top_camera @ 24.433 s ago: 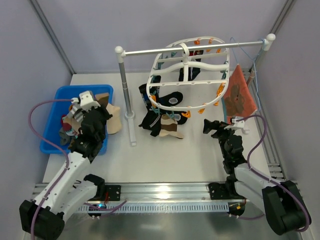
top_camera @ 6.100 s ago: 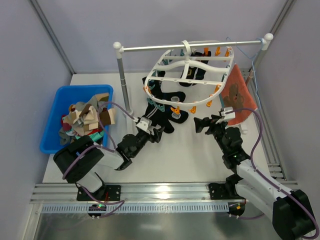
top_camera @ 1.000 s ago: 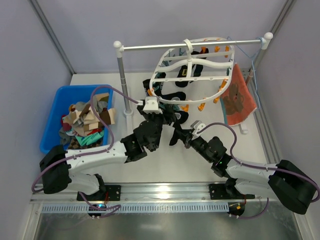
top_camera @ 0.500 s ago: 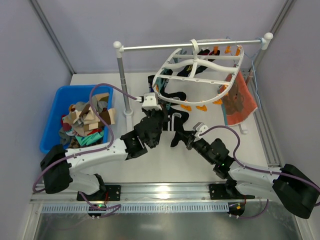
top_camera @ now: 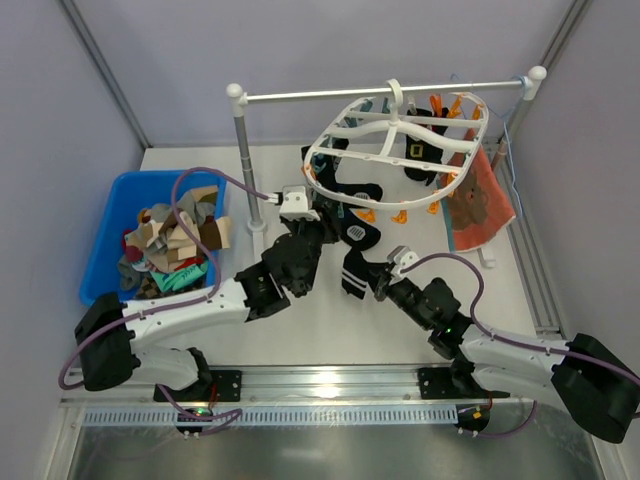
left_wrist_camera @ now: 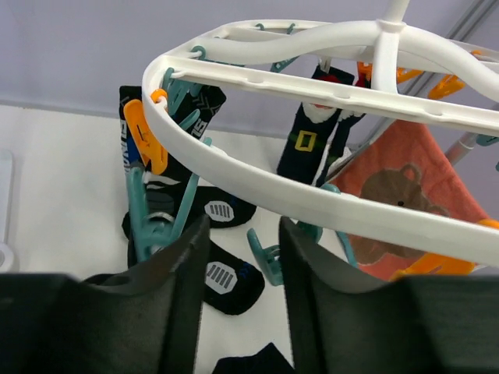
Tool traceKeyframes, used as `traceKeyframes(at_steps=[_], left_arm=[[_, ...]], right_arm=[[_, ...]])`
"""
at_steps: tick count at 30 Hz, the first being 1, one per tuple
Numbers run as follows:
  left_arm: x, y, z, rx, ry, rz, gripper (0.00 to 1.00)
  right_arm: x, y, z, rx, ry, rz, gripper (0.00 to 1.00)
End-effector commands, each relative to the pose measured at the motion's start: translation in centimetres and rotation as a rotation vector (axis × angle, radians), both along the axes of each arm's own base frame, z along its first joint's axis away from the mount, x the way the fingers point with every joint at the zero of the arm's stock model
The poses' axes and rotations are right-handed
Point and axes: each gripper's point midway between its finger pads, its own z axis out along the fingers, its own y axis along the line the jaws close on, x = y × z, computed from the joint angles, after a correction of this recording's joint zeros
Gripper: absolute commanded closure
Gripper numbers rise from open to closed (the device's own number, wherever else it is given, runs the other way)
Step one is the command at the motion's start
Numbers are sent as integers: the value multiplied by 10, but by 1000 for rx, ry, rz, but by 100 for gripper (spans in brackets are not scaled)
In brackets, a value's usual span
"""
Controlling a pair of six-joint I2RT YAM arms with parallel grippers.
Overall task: Remove the socks clipped to the hanger
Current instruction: Remove the sock from the hanger, then place the sock in the bin.
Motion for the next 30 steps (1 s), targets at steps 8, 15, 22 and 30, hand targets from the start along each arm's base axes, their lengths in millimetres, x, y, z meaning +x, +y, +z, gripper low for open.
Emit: traceKeyframes(at_steps=[8,15,22,30], left_arm=[[-23,14,7,52,-38,7,12],[-36,35,-6,65,-37,51,0],[-44,69,-41,91,-33,147,0],[-80,56,-105,147,-185,-224,0]], right_arm=[[0,7,9,15,-24,20,96],[-5,16,12,9,-27,42,96],[-17,42,13,-23,-21,104,96],[-28,66,26,11,-18,210,96]])
